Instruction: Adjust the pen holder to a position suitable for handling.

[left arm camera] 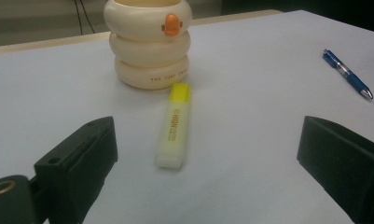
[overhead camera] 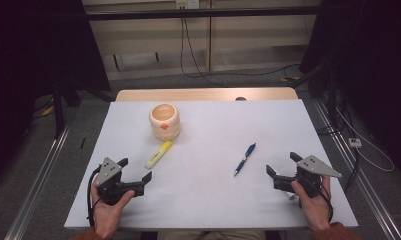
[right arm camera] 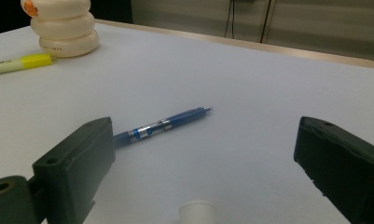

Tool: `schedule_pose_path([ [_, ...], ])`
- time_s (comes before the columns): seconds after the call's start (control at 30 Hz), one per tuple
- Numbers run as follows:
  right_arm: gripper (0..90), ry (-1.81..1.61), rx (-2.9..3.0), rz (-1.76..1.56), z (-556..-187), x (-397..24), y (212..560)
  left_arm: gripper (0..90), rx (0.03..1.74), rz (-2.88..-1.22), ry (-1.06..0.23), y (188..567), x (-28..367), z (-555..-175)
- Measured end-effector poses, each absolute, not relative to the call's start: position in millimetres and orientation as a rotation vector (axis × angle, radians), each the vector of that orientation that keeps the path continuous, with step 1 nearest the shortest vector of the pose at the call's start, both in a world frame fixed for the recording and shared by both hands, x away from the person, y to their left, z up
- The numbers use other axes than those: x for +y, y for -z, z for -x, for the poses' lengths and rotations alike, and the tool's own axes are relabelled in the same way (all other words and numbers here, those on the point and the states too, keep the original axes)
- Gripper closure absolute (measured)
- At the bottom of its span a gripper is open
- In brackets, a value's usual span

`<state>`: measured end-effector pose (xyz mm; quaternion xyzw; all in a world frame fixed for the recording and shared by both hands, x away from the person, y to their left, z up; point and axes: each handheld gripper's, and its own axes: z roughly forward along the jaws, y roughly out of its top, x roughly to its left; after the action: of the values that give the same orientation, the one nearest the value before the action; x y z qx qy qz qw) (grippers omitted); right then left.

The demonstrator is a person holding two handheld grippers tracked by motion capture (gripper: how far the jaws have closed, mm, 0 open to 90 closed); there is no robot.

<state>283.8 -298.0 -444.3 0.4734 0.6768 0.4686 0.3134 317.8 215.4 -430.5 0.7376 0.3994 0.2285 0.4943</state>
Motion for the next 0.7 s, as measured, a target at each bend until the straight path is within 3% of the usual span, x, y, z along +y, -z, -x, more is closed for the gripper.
schedule_pose_path([
  [0.7, 4.0, -1.244, 1.794, -1.268, -285.7, -298.6, 445.4, 4.3, 0.96, -1.796, -0.495, 421.0, 210.9, -329.4],
])
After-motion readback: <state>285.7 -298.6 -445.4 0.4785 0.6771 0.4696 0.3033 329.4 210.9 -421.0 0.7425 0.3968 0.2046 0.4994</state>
